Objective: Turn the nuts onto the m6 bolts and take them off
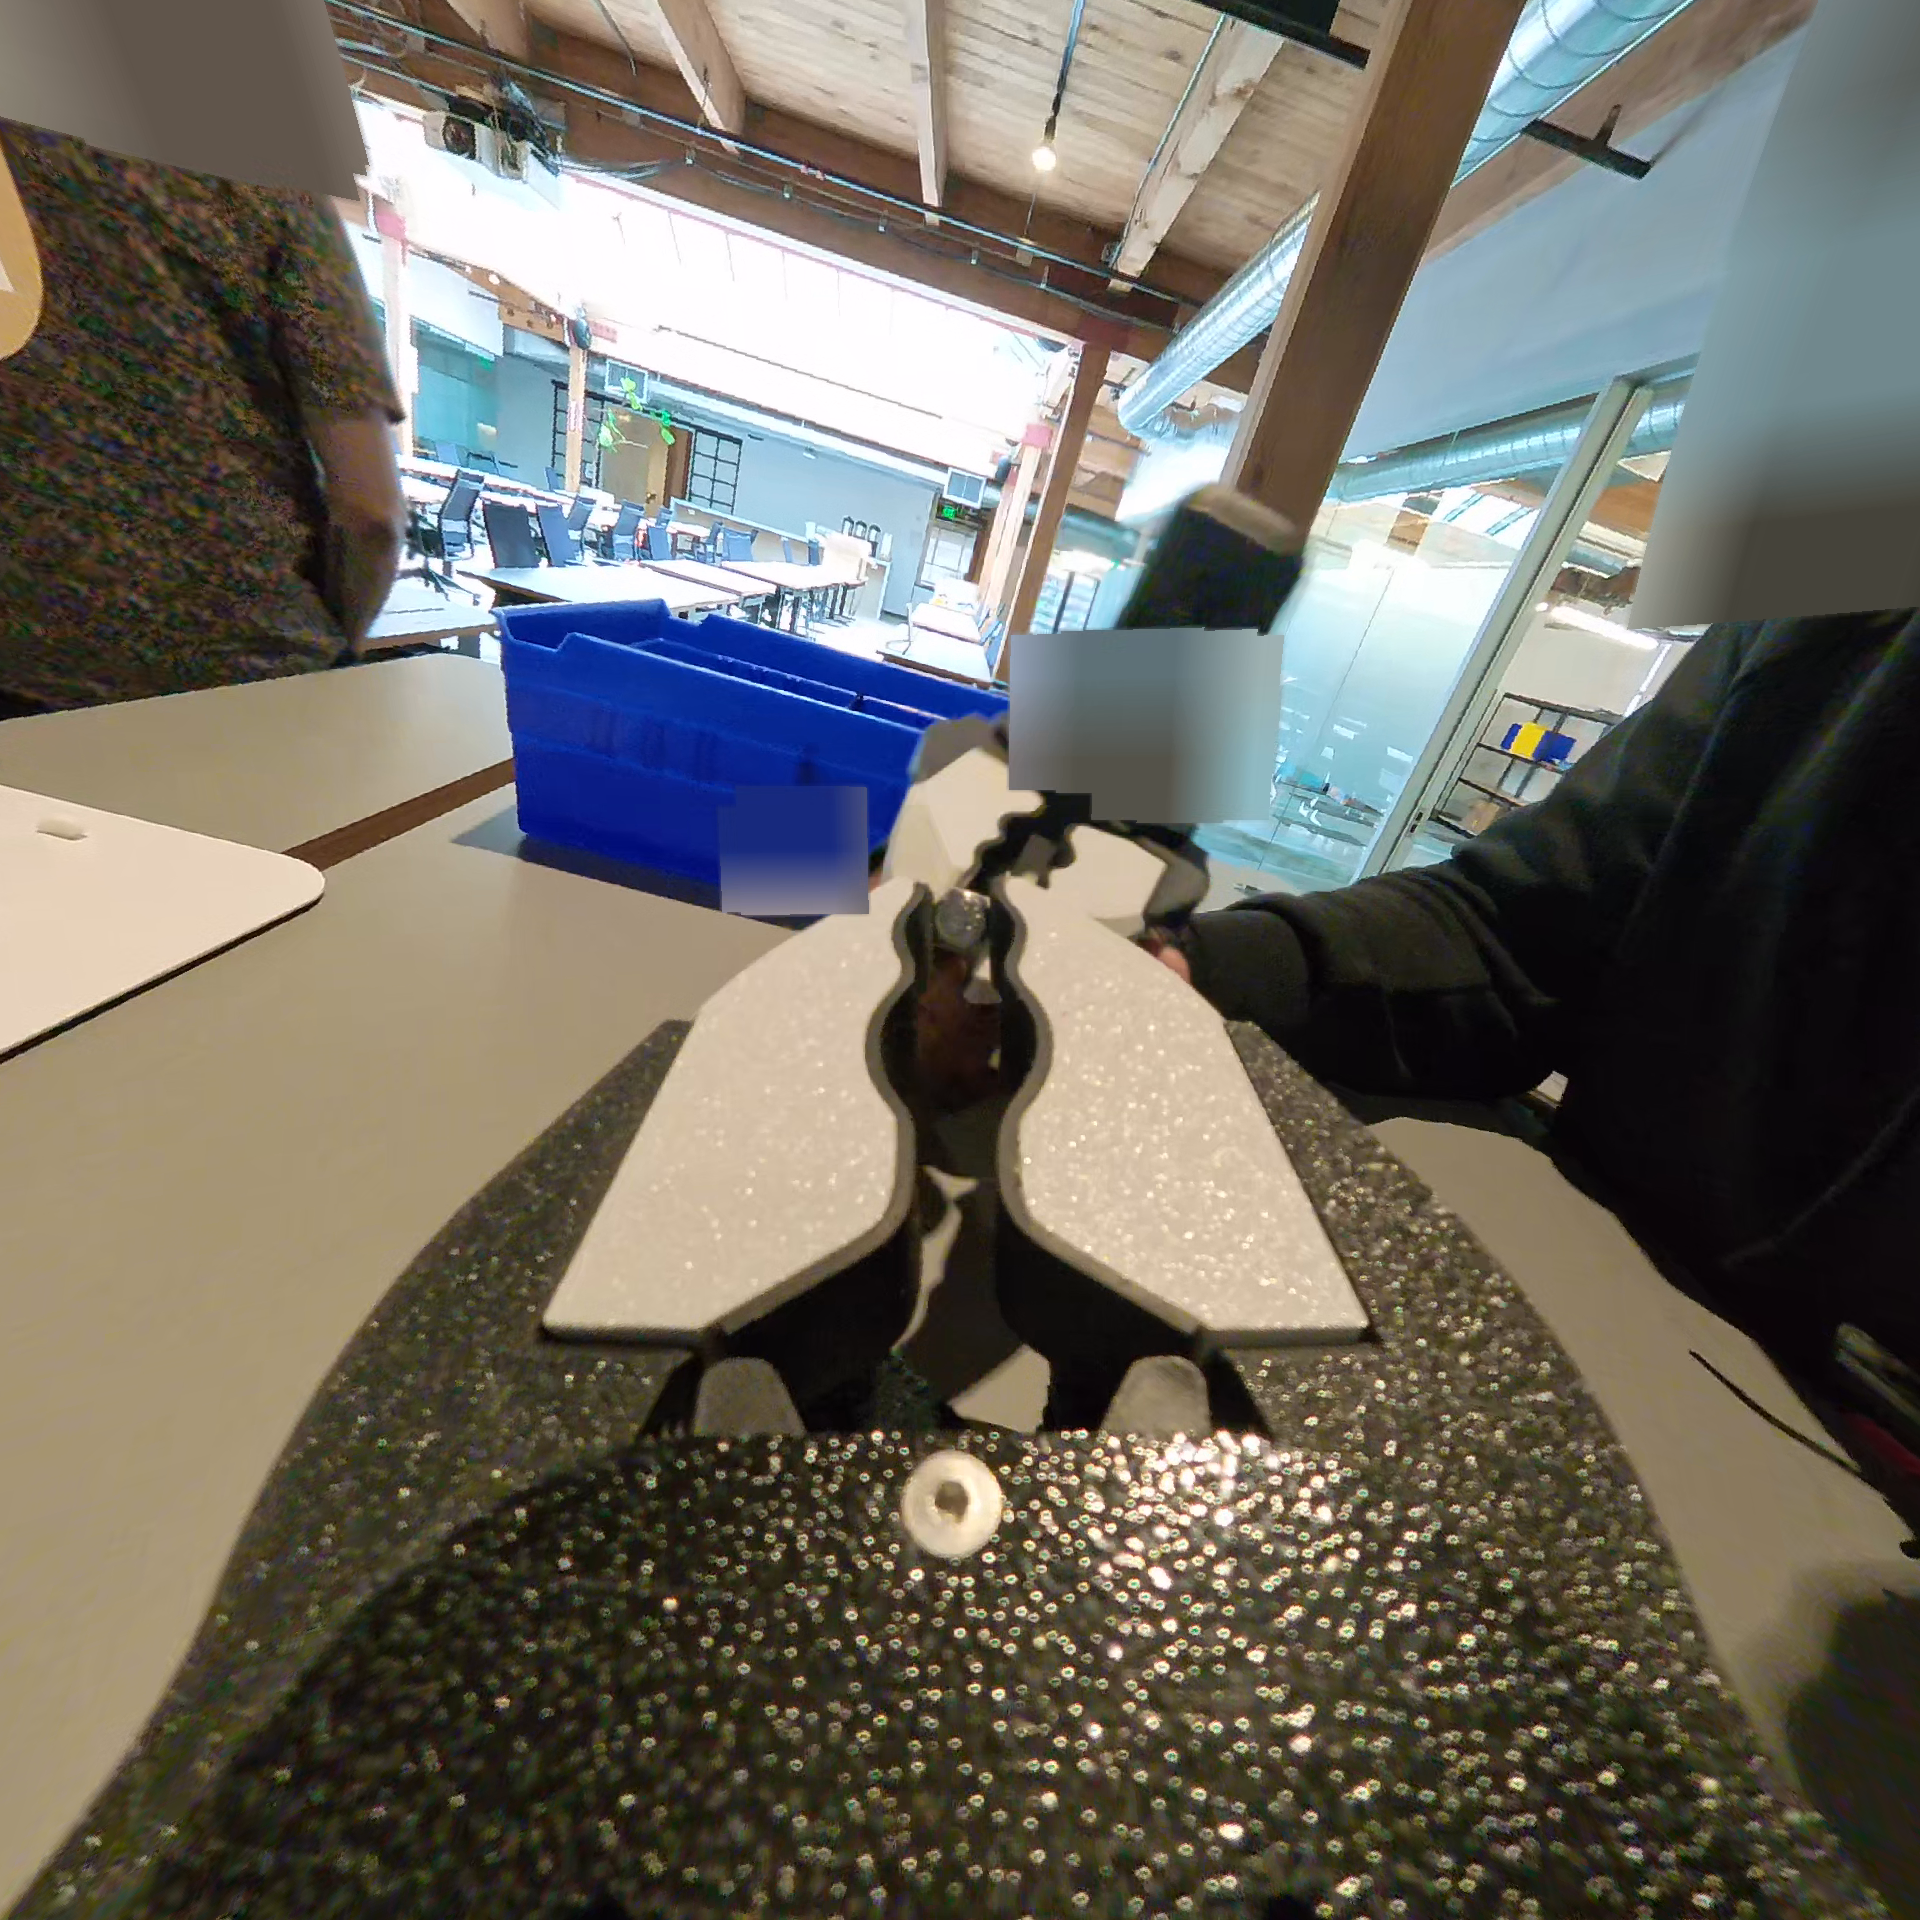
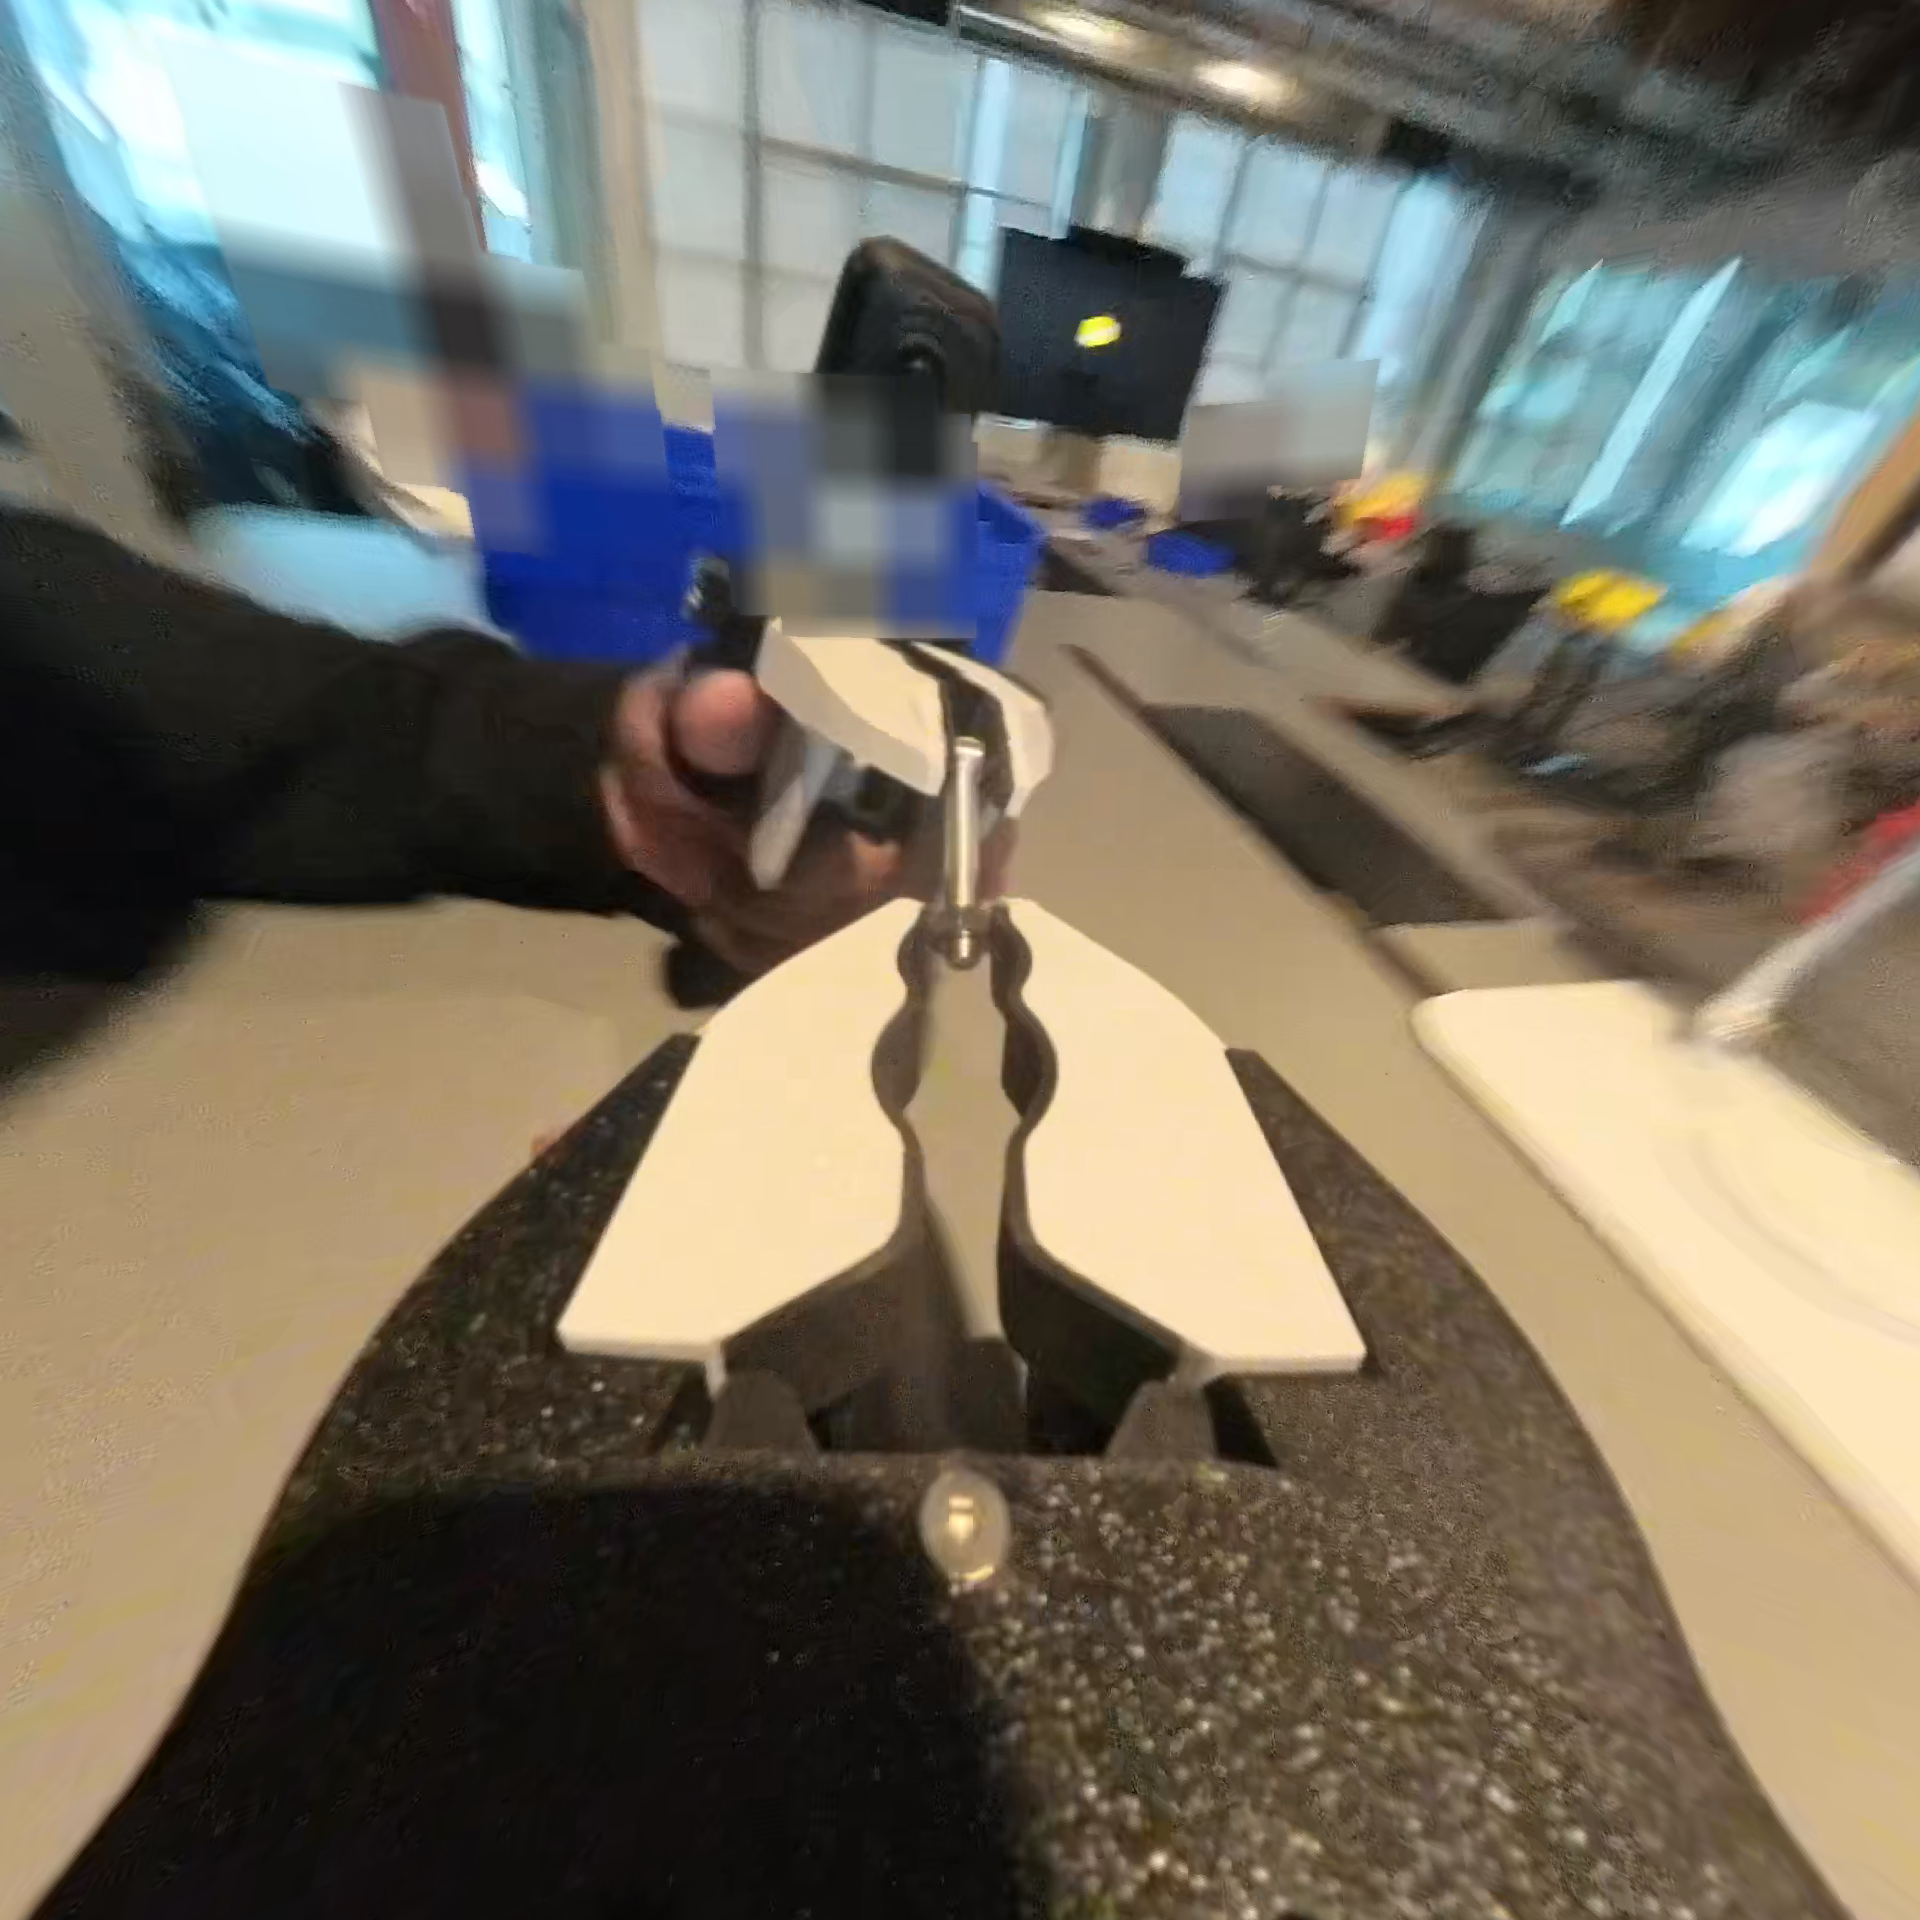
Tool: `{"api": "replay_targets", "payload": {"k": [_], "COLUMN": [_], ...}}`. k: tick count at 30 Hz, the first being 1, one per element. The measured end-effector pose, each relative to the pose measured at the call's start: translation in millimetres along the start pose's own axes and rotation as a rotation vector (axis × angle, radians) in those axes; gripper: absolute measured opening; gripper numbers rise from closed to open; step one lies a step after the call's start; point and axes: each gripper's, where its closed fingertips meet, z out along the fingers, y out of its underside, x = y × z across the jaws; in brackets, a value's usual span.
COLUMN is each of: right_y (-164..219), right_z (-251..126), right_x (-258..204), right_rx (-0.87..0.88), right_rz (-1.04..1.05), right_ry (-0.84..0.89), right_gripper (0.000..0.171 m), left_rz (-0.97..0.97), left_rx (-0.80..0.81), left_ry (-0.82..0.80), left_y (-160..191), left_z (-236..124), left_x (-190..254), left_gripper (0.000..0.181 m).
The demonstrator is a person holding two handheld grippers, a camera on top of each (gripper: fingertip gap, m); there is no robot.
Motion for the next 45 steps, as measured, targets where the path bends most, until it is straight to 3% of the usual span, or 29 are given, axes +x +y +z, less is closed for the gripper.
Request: {"api": "replay_targets", "payload": {"k": [2, 4, 5, 8, 9, 13, 17, 19, 23, 25, 27, 30, 34, 38, 42, 45], "right_y": [-2, -6, -7, -9, -9, -13, -11, -6, -4, -7, -12, -10, -12, -13, -11, -4], "right_z": [-4, -5, -4, -2, -2, -4, -3, -1, -3, -4, -4, -4, -4, -2, 1, 1], "right_x": [7, 6, 4, 4, 2, -2, -3, -4, 6, 7, 8, 7, 1, -8, -10, -4], "right_rx": [-0.02, -0.013, 0.002, 0.039, 0.055, 0.124, 0.109, 0.061, -0.003, -0.019, 0.015, 0.068, 0.135, 0.139, 0.114, 0.056], "right_rz": [-0.325, -0.464, -0.425, -0.139, -0.031, 0.305, 0.369, 0.236, -0.31, -0.486, -0.421, -0.077, 0.334, 0.527, 0.473, 0.159], "right_ry": [0.165, 0.248, 0.229, 0.123, 0.064, -0.129, -0.17, -0.118, 0.168, 0.277, 0.277, 0.12, -0.121, -0.272, -0.248, -0.076], "right_gripper": [0.01, 0.011, 0.014, 0.049, 0.05, 0.04, 0.01, 0.01, 0.01, 0.011, 0.029, 0.045, 0.037, 0.023, 0.01, 0.01], "left_rz": [0.001, 0.004, 0.002, -0.004, -0.003, 0.005, 0.007, 0.004, -0.002, -0.002, -0.003, -0.003, 0.004, 0.009, 0.022, 0.018], "left_rx": [-0.013, -0.006, 0.004, 0.021, 0.019, 0.013, 0.011, 0.006, -0.005, 0.003, 0.018, 0.028, 0.025, 0.023, 0.017, -0.004], "left_ry": [-0.004, 0.003, -0.003, -0.003, -0.003, 0.002, 0.004, 0.002, -0.018, -0.012, -0.014, -0.015, -0.005, 0.006, 0.015, 0.003], "left_y": [2, 1, 0, -3, -3, -2, -1, -1, 1, 0, -2, -4, -3, -3, -2, 1], "left_z": [1, 1, 0, -2, -2, -1, -1, 0, 1, 0, -1, -2, -2, -2, -1, 1], "left_x": [-1, 1, 0, -1, -1, 1, 1, 0, -3, -2, -2, -3, -1, 1, 3, 1], "left_gripper": [0.01, 0.01, 0.01, 0.01, 0.01, 0.01, 0.01, 0.01, 0.01, 0.01, 0.01, 0.01, 0.01, 0.01, 0.01, 0.01]}}
